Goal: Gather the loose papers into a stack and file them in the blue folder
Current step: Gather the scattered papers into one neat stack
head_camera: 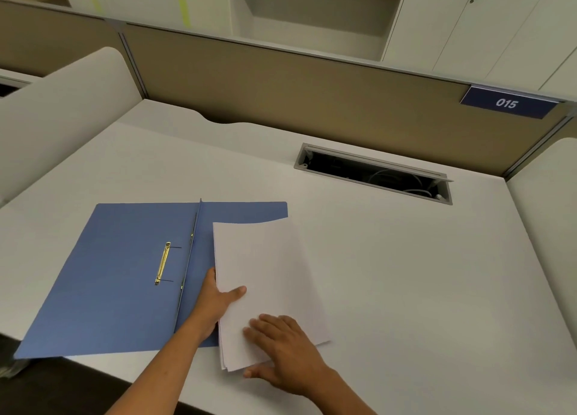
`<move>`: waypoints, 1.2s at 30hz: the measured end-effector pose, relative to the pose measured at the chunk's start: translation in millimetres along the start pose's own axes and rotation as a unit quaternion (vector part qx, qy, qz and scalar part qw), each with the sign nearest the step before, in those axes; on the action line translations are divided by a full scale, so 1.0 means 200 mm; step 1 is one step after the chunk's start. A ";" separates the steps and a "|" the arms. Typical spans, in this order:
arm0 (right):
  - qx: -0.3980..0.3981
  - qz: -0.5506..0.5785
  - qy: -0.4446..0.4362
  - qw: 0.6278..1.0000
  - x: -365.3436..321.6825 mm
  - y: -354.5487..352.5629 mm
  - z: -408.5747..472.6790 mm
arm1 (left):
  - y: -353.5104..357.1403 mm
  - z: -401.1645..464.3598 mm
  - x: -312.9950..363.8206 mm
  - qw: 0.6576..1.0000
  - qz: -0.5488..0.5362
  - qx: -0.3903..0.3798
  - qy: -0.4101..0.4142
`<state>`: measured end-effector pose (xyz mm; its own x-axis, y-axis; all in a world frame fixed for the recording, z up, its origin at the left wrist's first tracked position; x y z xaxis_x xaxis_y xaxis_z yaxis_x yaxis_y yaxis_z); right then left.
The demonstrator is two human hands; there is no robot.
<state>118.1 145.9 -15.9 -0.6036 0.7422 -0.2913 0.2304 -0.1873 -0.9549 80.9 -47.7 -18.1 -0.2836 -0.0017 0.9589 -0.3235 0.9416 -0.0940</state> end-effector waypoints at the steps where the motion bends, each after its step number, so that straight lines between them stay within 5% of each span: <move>1: -0.008 0.037 0.014 0.999 0.01 -0.02 0.00 | 0.00 -0.01 0.00 1.000 0.005 -0.005 0.011; 4: 0.109 0.145 0.138 0.974 0.08 -0.06 0.00 | 0.02 -0.04 0.03 0.998 0.011 -0.021 0.051; 6: 0.177 0.242 0.253 0.920 0.18 -0.09 0.00 | 0.02 -0.07 0.08 0.996 0.011 -0.035 0.078; 9: 0.157 0.441 0.371 0.802 0.34 -0.21 0.00 | 0.05 -0.11 0.19 0.991 0.005 -0.054 0.123; 11: 0.119 0.564 0.346 0.741 0.42 -0.33 0.00 | 0.08 -0.13 0.29 0.985 0.002 -0.070 0.158; 20: 0.283 0.529 0.239 0.764 0.37 -0.66 -0.04 | 0.22 -0.17 0.58 0.956 0.008 -0.016 0.292; 26: 0.302 0.522 0.239 0.760 0.32 -0.61 -0.08 | 0.22 -0.21 0.57 0.942 -0.026 0.010 0.335; 32: 0.405 0.407 0.179 0.799 0.26 -0.77 -0.09 | 0.24 -0.26 0.74 0.847 0.088 0.070 0.519; 36: 0.478 0.294 0.130 0.817 0.24 -0.87 -0.07 | 0.26 -0.28 0.80 0.802 0.158 0.099 0.568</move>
<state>58.7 223.0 136.2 -0.3916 0.4316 -0.8127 -0.3545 -0.8858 -0.2996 69.0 18.8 146.4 0.5889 0.6393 0.4944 -0.5656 0.7630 -0.3130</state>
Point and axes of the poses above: each hand's wrist, its own z-axis towards the middle knuckle, its own y-axis out of the palm, x = y × z, the point moved 1 cm from there along z, towards the middle knuckle, and after that the axes turned 11 degrees about y, right-handed, at the moved point
